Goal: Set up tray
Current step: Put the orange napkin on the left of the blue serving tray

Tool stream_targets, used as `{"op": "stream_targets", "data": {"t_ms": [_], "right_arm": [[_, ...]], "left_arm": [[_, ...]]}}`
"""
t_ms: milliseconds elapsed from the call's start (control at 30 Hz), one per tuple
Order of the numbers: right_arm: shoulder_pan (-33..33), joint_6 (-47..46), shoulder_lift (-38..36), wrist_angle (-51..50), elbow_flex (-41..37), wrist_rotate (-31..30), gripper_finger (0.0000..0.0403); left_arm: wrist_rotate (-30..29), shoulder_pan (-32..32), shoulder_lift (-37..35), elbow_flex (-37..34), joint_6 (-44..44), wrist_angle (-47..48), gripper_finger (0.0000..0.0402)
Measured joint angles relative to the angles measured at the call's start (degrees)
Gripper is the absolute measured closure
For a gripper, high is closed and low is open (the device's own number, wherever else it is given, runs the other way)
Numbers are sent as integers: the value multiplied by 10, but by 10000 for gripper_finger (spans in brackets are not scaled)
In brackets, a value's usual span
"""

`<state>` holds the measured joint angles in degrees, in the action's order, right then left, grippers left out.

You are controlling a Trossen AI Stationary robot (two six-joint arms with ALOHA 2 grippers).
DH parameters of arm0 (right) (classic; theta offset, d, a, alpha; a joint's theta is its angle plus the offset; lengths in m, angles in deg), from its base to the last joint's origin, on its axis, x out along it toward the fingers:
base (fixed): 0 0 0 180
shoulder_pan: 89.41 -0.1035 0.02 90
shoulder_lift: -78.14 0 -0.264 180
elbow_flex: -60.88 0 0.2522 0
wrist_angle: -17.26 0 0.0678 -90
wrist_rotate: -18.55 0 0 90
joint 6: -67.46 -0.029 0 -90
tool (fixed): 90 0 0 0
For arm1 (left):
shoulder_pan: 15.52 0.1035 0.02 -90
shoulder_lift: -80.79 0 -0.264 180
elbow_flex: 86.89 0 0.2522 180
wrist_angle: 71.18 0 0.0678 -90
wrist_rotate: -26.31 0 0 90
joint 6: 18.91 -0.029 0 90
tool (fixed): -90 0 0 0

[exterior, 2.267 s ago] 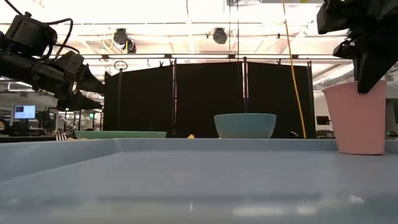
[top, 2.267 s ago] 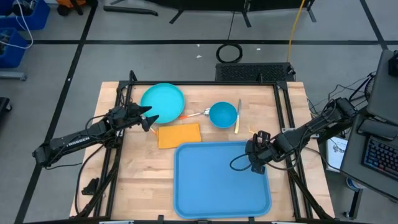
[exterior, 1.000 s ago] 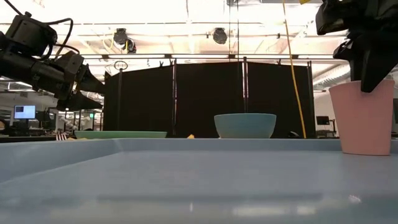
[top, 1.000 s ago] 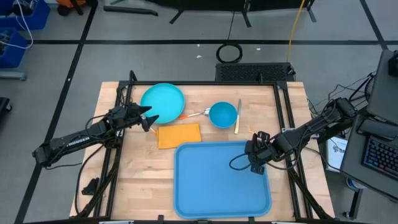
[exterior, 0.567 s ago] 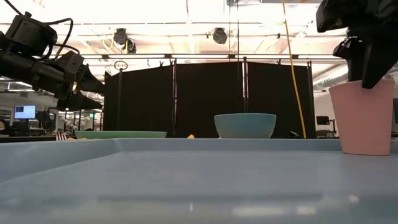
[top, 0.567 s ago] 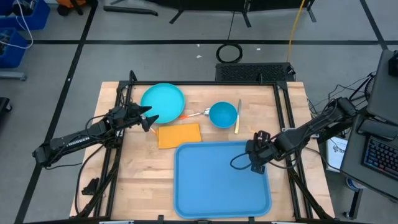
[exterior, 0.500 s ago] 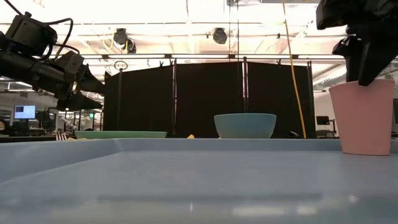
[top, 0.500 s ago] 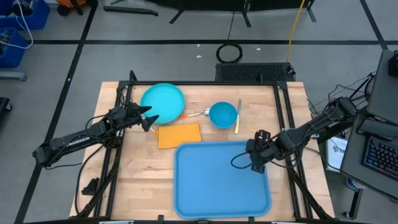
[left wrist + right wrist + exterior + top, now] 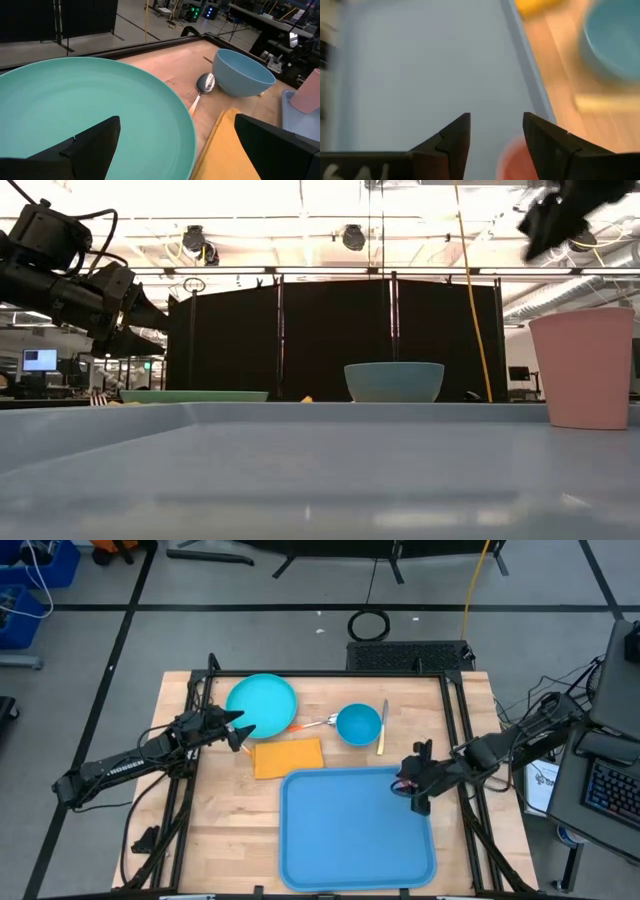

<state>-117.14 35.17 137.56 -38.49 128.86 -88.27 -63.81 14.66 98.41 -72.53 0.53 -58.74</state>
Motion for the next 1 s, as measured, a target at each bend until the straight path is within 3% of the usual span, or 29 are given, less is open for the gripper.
{"op": "stream_targets", "data": {"t_ms": [200,367,667,1000], "right_arm": [[0,183,-9,231,0,-14,229],[21,284,37,335,1,-10,232],[111,332,206,408,19,25,233],[161,394,364,394,137,36,233]], "left_arm": [[0,0,0,0,0,0,4],[0,0,0,0,-1,0,4],[0,0,0,0,-3,0,4],[-1,0,0,0,2,-9,4]]}}
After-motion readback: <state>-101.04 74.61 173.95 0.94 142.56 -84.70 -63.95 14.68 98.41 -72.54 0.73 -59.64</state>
